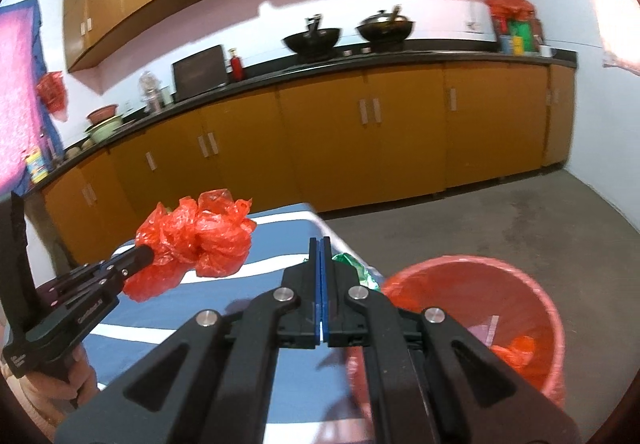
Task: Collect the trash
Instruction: 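Carry the green bag with the right gripper while the left carries the red bag to the basket, then open both grippers over the orange basket to drop the bags, then move both grippers back over the table toward the last bags, then close the left gripper on the last red plastic bag, then close the right gripper on the light green bag, then carry the light green bag with the right gripper while the left carries the red bag to the basket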
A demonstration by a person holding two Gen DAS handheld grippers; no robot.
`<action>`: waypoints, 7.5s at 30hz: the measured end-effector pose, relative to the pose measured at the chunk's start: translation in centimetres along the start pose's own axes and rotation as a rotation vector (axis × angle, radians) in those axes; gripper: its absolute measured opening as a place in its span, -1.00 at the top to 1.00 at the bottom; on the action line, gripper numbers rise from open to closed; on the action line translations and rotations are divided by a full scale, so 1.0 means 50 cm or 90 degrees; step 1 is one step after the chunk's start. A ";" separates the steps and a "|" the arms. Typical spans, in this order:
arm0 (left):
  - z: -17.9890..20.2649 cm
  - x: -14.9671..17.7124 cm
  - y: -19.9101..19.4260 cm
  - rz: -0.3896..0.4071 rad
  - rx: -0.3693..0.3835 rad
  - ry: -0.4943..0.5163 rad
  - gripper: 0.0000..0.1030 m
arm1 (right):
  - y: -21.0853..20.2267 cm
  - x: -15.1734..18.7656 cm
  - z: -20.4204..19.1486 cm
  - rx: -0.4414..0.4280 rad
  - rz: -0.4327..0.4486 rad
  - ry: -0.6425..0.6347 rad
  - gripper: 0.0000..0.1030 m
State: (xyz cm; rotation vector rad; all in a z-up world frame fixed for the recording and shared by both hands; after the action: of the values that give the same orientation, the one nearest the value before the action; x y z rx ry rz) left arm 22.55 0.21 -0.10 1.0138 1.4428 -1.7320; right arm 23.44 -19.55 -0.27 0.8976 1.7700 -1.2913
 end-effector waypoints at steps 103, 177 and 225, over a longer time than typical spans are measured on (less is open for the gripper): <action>-0.488 0.103 0.121 -0.117 -0.264 -0.137 -0.26 | 0.419 0.101 -0.362 -0.142 -0.137 -0.061 0.17; -0.334 0.056 -0.099 -0.028 -0.211 -0.099 0.62 | 0.134 0.042 -0.266 -0.091 -0.094 -0.036 0.72; 0.199 0.050 0.019 -0.064 0.066 0.040 0.62 | -0.114 0.100 0.226 0.132 -0.035 0.130 0.72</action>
State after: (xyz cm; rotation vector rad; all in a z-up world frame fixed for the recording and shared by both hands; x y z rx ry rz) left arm 20.67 -9.80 -1.81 1.0740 1.4786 -1.8784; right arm 18.05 -31.30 -4.48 1.1391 1.8503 -1.4829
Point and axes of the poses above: each gripper's, at about its wrist camera, not at the fingertips, and y roughly the way its jaws point, z to its right, x to its underside, the point moved 3 cm from there along y, roughly the way its jaws point, and after that the axes turned 2 degrees about -x, right-handed, at the moved point
